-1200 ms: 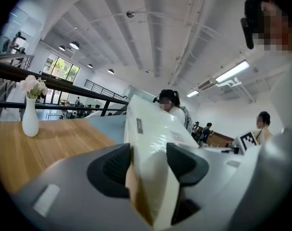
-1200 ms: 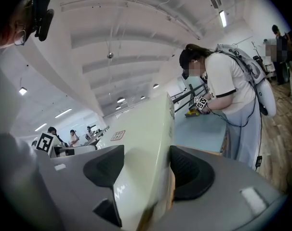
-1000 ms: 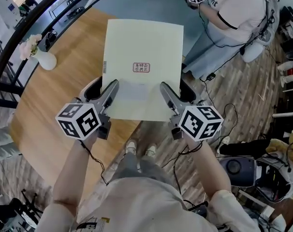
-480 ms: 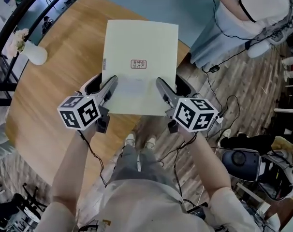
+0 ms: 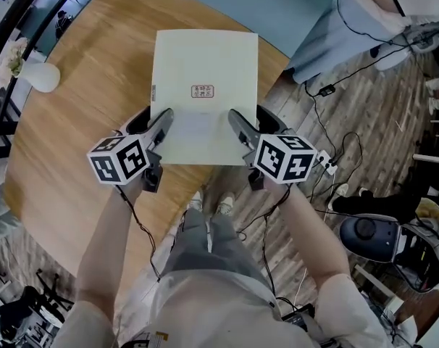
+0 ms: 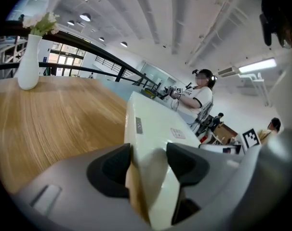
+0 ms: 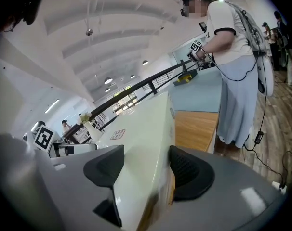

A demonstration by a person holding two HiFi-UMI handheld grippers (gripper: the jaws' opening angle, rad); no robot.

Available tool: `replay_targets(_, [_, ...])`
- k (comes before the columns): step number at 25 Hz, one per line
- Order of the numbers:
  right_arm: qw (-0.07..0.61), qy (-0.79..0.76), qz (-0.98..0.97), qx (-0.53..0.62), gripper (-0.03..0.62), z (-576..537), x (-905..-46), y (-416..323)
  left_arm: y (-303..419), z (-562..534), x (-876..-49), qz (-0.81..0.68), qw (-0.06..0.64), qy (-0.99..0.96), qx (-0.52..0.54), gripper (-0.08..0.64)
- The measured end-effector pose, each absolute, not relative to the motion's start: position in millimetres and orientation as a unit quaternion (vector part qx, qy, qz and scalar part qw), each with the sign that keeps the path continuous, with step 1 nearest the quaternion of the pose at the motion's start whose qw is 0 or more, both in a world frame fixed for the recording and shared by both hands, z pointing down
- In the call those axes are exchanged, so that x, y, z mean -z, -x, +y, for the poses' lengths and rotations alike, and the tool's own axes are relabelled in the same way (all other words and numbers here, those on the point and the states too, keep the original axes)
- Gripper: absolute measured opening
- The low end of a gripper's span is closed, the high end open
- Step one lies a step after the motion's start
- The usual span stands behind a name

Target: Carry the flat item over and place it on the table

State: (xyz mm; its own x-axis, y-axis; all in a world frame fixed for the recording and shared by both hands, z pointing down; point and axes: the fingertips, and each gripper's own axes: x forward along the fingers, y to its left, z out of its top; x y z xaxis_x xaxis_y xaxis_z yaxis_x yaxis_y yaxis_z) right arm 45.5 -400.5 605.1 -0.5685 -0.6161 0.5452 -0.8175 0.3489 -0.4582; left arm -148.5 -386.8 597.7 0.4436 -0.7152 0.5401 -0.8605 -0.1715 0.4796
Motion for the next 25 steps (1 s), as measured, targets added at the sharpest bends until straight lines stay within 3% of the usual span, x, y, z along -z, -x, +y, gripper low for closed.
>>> replay_targets(25, [0.175, -0.432, -0.780, -0.417, 0.296, -387.6, -684.0, -31.4, 162.7, -380.1, -667.4, -0.526, 0.403, -0.735, -0.145, 0.233])
